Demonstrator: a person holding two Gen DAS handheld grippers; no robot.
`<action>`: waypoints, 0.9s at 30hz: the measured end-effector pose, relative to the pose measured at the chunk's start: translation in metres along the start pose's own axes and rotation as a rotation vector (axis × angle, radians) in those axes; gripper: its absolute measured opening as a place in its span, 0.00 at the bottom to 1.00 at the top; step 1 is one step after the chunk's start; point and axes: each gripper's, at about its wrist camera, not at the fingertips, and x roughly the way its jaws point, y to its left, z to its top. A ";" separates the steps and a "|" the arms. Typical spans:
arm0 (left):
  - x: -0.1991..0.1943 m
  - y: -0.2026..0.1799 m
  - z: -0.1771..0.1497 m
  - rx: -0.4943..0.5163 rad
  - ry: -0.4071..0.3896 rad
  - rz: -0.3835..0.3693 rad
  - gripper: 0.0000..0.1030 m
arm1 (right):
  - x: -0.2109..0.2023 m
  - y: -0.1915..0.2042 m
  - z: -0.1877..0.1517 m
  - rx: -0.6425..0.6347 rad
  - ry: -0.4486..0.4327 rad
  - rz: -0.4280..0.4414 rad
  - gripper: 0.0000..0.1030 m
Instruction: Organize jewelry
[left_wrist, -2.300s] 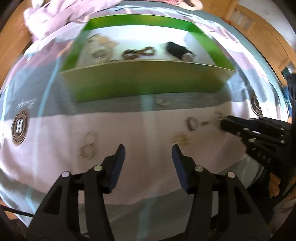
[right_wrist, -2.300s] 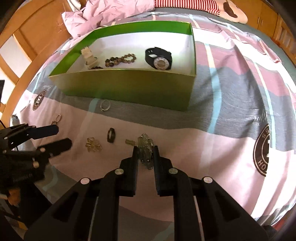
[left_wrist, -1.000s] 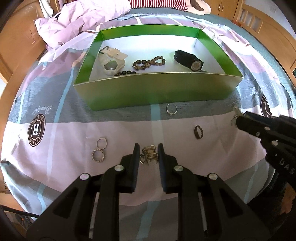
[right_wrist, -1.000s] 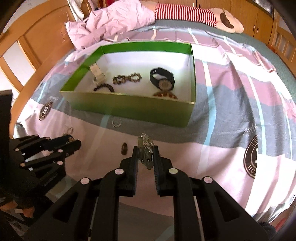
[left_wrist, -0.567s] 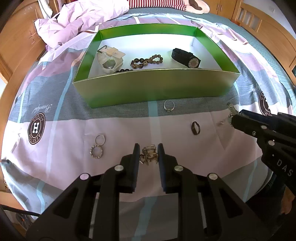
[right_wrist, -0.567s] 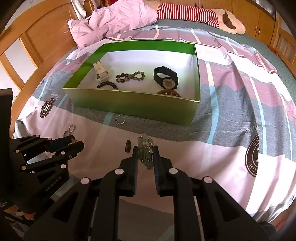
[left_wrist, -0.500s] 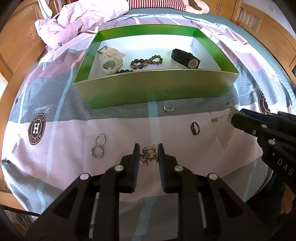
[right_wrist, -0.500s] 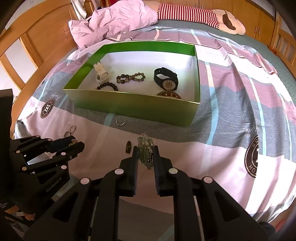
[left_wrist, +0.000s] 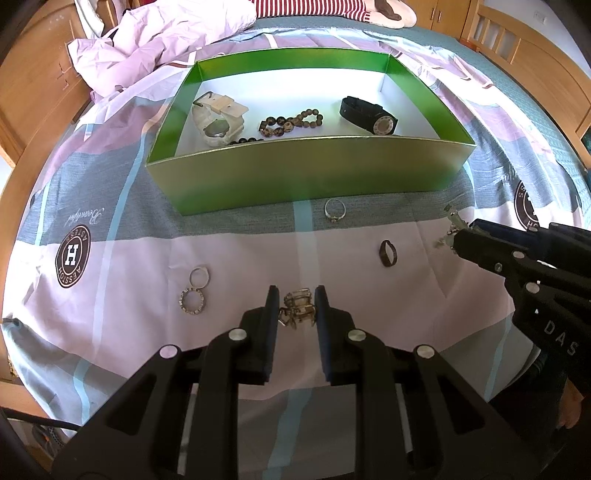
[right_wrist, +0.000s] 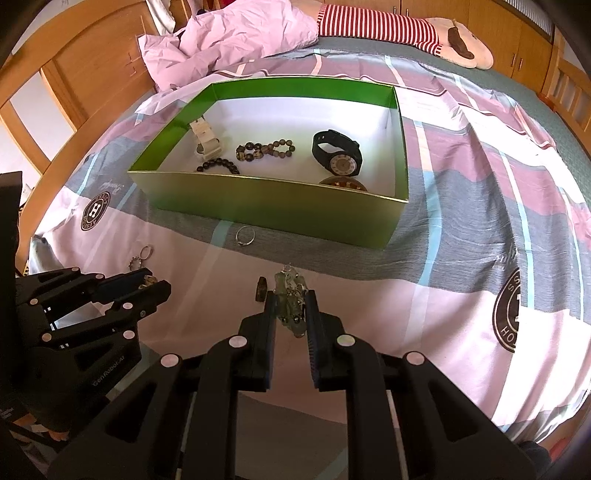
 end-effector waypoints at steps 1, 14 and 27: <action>0.000 0.000 0.000 -0.001 0.000 0.000 0.19 | 0.000 0.000 0.000 -0.001 0.001 0.000 0.15; -0.001 0.000 0.000 0.002 0.000 0.000 0.19 | 0.005 0.002 -0.002 -0.006 0.012 0.005 0.15; 0.000 -0.001 0.001 0.005 0.002 -0.007 0.15 | 0.007 0.002 -0.002 -0.004 0.019 0.008 0.15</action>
